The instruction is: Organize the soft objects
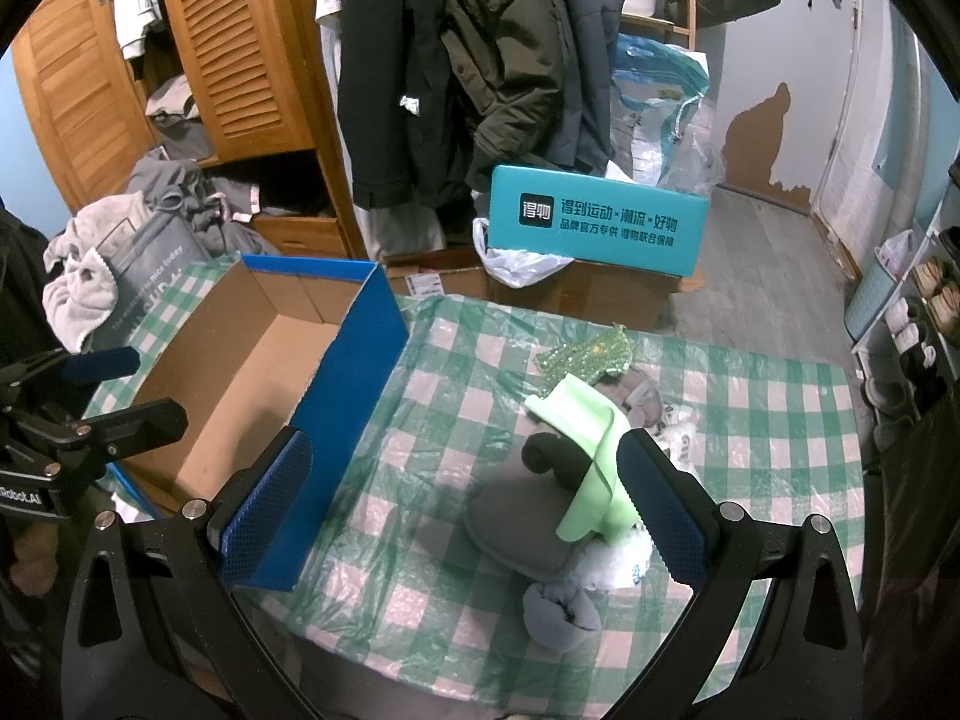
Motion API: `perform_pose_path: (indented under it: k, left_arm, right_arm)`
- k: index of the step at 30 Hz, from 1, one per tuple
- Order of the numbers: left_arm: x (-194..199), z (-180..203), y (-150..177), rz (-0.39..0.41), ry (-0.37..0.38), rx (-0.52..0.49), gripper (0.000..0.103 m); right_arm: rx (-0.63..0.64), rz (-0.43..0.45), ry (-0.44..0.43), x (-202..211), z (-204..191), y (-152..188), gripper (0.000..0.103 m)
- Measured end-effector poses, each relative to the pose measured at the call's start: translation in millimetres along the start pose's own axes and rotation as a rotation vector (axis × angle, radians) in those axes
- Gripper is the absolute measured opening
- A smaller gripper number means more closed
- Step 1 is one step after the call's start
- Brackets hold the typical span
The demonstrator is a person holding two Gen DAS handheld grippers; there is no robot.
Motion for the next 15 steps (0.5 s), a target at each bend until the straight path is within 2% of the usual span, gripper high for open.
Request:
perform_pose_path:
  k: [15]
  left_arm:
    - [-0.4, -0.3, -0.7, -0.003, -0.002, 0.001, 0.103]
  right_arm:
    - [-0.001, -0.003, -0.001, -1.5, 0.0, -0.2, 0.100]
Point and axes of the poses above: each gripper's, at about its wrist camera, not at the fingertips, and x roughly against the way its jaws point, z to its right, y to its underside, the point moved 4 cm from there along -x, roughly the way its jaws point, and after that the axes turned 1 degree about -y, right-handed, at the moved point
